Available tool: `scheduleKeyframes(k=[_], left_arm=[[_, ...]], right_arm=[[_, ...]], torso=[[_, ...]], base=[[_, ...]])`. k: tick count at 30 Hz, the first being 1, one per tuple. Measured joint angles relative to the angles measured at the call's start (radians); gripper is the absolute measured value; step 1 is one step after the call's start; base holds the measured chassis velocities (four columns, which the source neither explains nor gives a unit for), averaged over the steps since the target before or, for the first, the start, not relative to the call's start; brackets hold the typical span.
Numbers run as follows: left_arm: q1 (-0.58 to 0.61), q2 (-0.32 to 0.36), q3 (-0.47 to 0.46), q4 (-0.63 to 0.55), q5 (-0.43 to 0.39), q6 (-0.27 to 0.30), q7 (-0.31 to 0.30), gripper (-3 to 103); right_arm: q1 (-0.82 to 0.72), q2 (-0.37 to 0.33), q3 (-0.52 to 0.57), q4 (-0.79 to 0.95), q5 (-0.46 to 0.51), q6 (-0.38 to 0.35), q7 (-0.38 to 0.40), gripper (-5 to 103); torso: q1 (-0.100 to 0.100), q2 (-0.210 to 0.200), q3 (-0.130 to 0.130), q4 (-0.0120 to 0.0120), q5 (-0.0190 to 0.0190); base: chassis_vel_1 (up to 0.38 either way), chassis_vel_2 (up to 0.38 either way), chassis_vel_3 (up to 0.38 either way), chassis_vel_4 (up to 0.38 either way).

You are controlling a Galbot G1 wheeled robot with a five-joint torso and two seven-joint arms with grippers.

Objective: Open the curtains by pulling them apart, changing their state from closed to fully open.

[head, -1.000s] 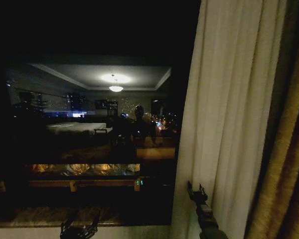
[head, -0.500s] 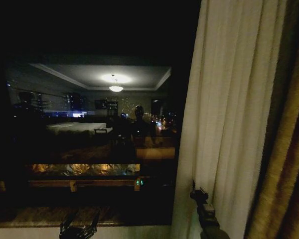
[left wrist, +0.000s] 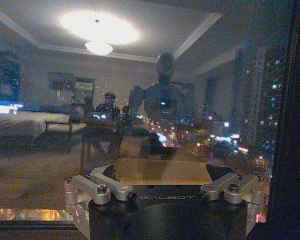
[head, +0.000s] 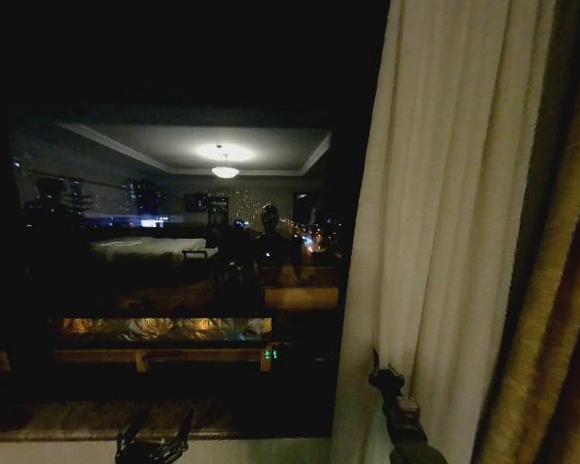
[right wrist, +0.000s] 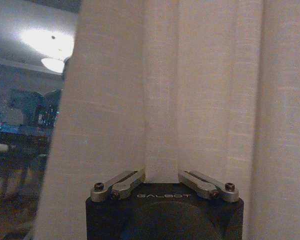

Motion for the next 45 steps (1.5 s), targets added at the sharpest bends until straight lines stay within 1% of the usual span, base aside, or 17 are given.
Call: scheduleKeyframes(k=[13, 22, 29, 30, 31, 35, 37, 40, 45], left_arm=[[0.000, -0.002, 0.004, 0.000, 0.008, 0.001, 0.002, 100], [0.001, 0.000, 0.003, 0.000, 0.008, 0.002, 0.002, 100], [0.000, 0.003, 0.005, 0.001, 0.008, 0.002, 0.003, 100], [0.000, 0.003, 0.006, 0.002, 0.008, 0.002, 0.003, 100], [-0.001, 0.004, 0.007, 0.003, 0.008, 0.003, 0.004, 100], [-0.003, 0.005, 0.008, 0.004, 0.008, 0.003, 0.004, 100], [-0.004, 0.007, 0.007, 0.005, 0.007, 0.003, 0.004, 100], [-0.002, 0.008, 0.004, 0.006, 0.005, 0.003, 0.004, 100], [-0.002, 0.009, 0.002, 0.006, 0.002, 0.003, 0.004, 100]], right_arm=[[-0.009, 0.000, 0.015, -0.002, 0.007, 0.005, -0.011, 0], [-0.019, 0.000, 0.018, 0.003, 0.007, 0.011, -0.013, 0], [-0.039, 0.000, 0.023, 0.027, 0.008, 0.021, -0.014, 0], [-0.041, 0.000, 0.023, 0.030, 0.010, 0.023, -0.016, 0], [-0.050, 0.000, 0.021, 0.041, 0.032, 0.024, -0.022, 0], [-0.056, 0.000, 0.015, 0.050, 0.049, 0.020, -0.023, 0], [-0.055, 0.000, 0.014, 0.052, 0.052, 0.012, -0.023, 0], [-0.043, 0.000, 0.015, 0.050, 0.054, -0.003, -0.021, 0], [-0.024, 0.000, 0.040, 0.037, 0.064, -0.023, -0.009, 0]], torso=[[0.000, 0.000, 0.000, -0.0002, 0.0002], [0.000, 0.000, 0.000, 0.0000, 0.0000], [0.000, 0.000, 0.000, -0.0002, 0.0003], [0.000, 0.000, 0.000, -0.0002, 0.0002], [0.000, 0.000, 0.000, -0.0003, 0.0003], [0.000, 0.000, 0.000, -0.0003, 0.0002], [0.000, 0.000, 0.000, 0.0000, -0.0003], [0.000, 0.000, 0.000, 0.0003, 0.0000], [0.000, 0.000, 0.000, -0.0002, 0.0002]], base=[[-0.128, -0.125, 0.126, 0.123], [-0.090, -0.087, 0.101, 0.115], [-0.083, -0.089, 0.095, 0.100], [-0.060, -0.075, 0.039, 0.066], [-0.033, -0.062, 0.028, 0.027], [0.000, 0.000, 0.000, 0.000], [0.000, 0.000, 0.000, 0.000], [0.000, 0.000, 0.000, 0.000], [0.000, 0.000, 0.000, 0.000]])
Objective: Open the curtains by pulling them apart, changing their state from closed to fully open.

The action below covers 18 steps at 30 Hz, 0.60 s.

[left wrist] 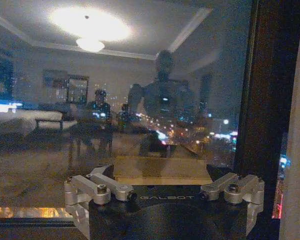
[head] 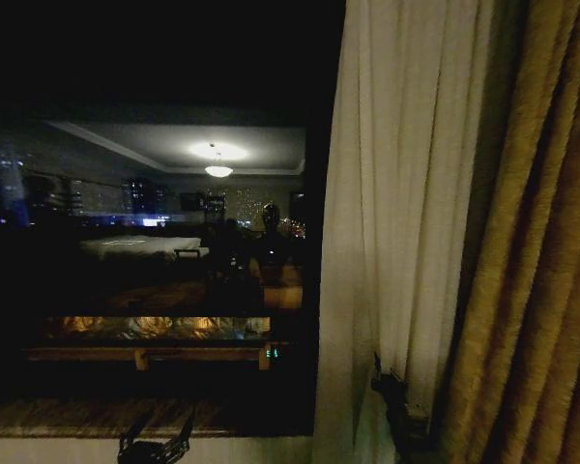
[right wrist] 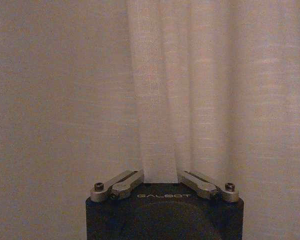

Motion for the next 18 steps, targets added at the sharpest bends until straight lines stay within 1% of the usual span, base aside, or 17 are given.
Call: scheduleKeyframes(k=[11, 18], left_arm=[[0.003, -0.002, 0.000, -0.002, -0.001, -0.003, 0.000, 100], [0.011, -0.003, -0.004, -0.009, -0.001, -0.006, 0.001, 100]], right_arm=[[0.021, 0.000, 0.106, -0.069, 0.033, -0.008, 0.030, 0], [0.076, 0.000, 0.180, -0.177, 0.051, 0.017, 0.059, 0]], torso=[[0.000, 0.000, 0.000, 0.0001, -0.0002], [0.000, 0.000, 0.000, 0.0003, -0.0004]], base=[[0.000, 0.000, 0.000, 0.000], [0.000, 0.000, 0.000, 0.000]])
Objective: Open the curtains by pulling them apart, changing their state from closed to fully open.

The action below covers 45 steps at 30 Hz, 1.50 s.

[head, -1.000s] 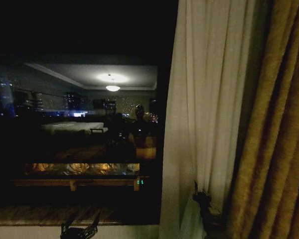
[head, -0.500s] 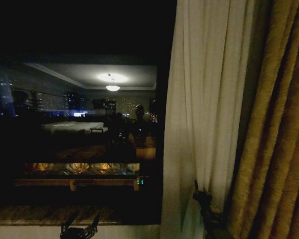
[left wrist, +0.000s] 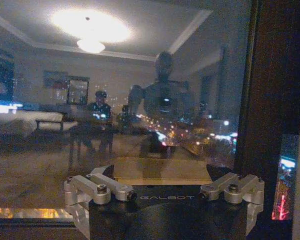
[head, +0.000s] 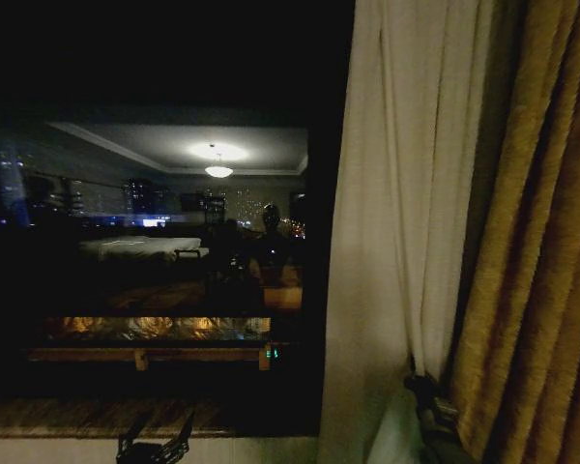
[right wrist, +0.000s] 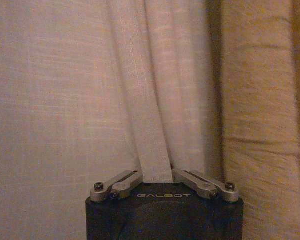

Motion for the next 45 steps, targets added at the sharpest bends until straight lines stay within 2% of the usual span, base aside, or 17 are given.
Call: scheduleKeyframes(k=[15, 22, 30, 33, 34, 37, 38, 45], left_arm=[[0.003, -0.005, -0.006, -0.004, 0.000, -0.001, 0.000, 100], [-0.006, -0.019, 0.013, -0.005, 0.016, 0.004, 0.000, 100], [0.000, -0.019, 0.010, -0.004, 0.019, 0.004, 0.001, 100], [-0.001, -0.019, 0.009, -0.003, 0.019, 0.004, 0.001, 100], [-0.003, -0.020, 0.009, -0.001, 0.019, 0.004, 0.001, 100], [-0.004, -0.020, 0.009, 0.000, 0.018, 0.004, 0.001, 100], [-0.004, -0.017, 0.000, 0.001, 0.014, 0.004, 0.000, 100], [-0.009, -0.017, 0.001, 0.009, 0.012, 0.005, -0.001, 100]], right_arm=[[0.056, 0.000, 0.079, -0.097, 0.002, 0.020, 0.052, 0], [-0.005, 0.001, 0.019, 0.002, 0.064, 0.045, -0.018, 0], [-0.039, 0.000, -0.024, 0.082, 0.031, 0.051, -0.062, 0], [-0.072, 0.000, -0.032, 0.156, 0.041, 0.015, -0.092, 0], [-0.109, 0.000, -0.037, 0.220, 0.067, -0.030, -0.110, 0], [-0.153, 0.000, -0.039, 0.275, 0.073, -0.055, -0.122, 0], [-0.254, 0.000, -0.038, 0.356, 0.072, -0.070, -0.133, 0], [-0.444, 0.000, -0.038, 0.480, 0.076, -0.065, -0.133, 0]], torso=[[0.000, 0.000, 0.000, -0.0002, 0.0001], [0.000, 0.000, 0.000, -0.0004, 0.0011], [0.000, 0.000, 0.000, -0.0001, 0.0006], [0.000, 0.000, 0.000, -0.0001, 0.0002], [0.000, 0.000, 0.000, -0.0001, 0.0002], [0.000, 0.000, 0.000, 0.0000, 0.0000], [0.000, 0.000, 0.000, 0.0000, 0.0001], [0.000, 0.000, 0.000, -0.0004, -0.0001]], base=[[0.000, 0.000, 0.000, 0.000], [0.000, 0.000, 0.000, 0.000], [0.000, 0.000, 0.000, 0.000], [0.000, 0.000, 0.000, 0.000], [0.000, 0.000, 0.000, 0.000], [0.000, 0.000, 0.000, 0.000], [0.000, 0.000, 0.000, 0.000], [0.000, 0.000, 0.000, 0.000]])
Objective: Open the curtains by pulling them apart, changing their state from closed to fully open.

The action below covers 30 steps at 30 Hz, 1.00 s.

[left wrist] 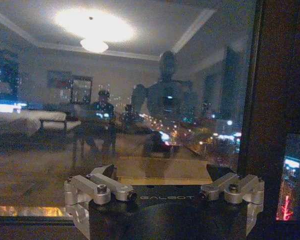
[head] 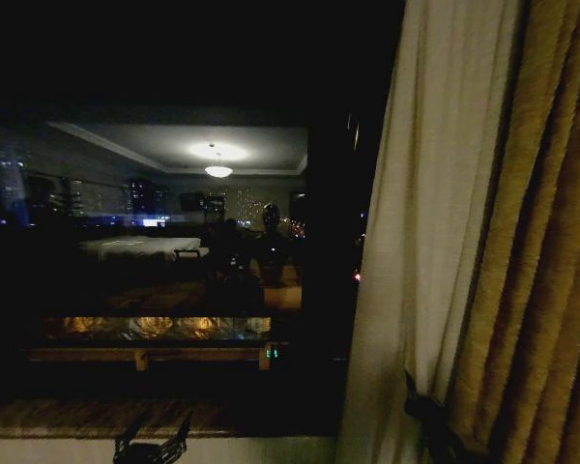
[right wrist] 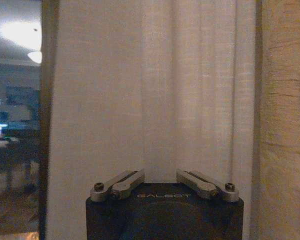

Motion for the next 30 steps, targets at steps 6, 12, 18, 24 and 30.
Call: scheduleKeyframes(k=[6, 12, 18, 24, 30], left_arm=[[-0.002, 0.001, 0.001, 0.002, 0.000, 0.000, 0.000, 100], [0.000, 0.005, -0.006, 0.002, -0.003, 0.000, 0.000, 100], [-0.001, 0.004, -0.007, 0.002, -0.004, 0.000, 0.000, 100], [0.000, 0.001, -0.007, 0.002, -0.004, -0.002, 0.000, 100], [0.002, 0.000, -0.007, 0.001, -0.004, -0.003, 0.000, 100]], right_arm=[[-0.038, 0.000, 0.004, 0.025, 0.000, 0.008, 0.005, 0], [-0.031, 0.000, 0.009, 0.034, 0.000, 0.008, 0.007, 0], [-0.016, 0.000, 0.007, 0.030, -0.002, 0.027, -0.003, 0], [-0.016, 0.000, 0.009, 0.024, -0.002, 0.042, -0.004, 0], [-0.023, 0.000, 0.010, 0.019, -0.003, 0.054, -0.004, 0]], torso=[[0.000, 0.000, 0.000, 0.0003, 0.0002], [0.000, 0.000, 0.000, 0.0003, 0.0004], [0.000, 0.000, 0.000, 0.0002, 0.0005], [0.000, 0.000, 0.000, 0.0002, 0.0005], [0.000, 0.000, 0.000, 0.0002, 0.0004]], base=[[0.000, 0.000, 0.000, 0.000], [0.000, 0.000, 0.000, 0.000], [0.000, 0.000, 0.000, 0.000], [-0.006, 0.004, 0.009, -0.008], [-0.105, 0.094, 0.097, -0.075]])
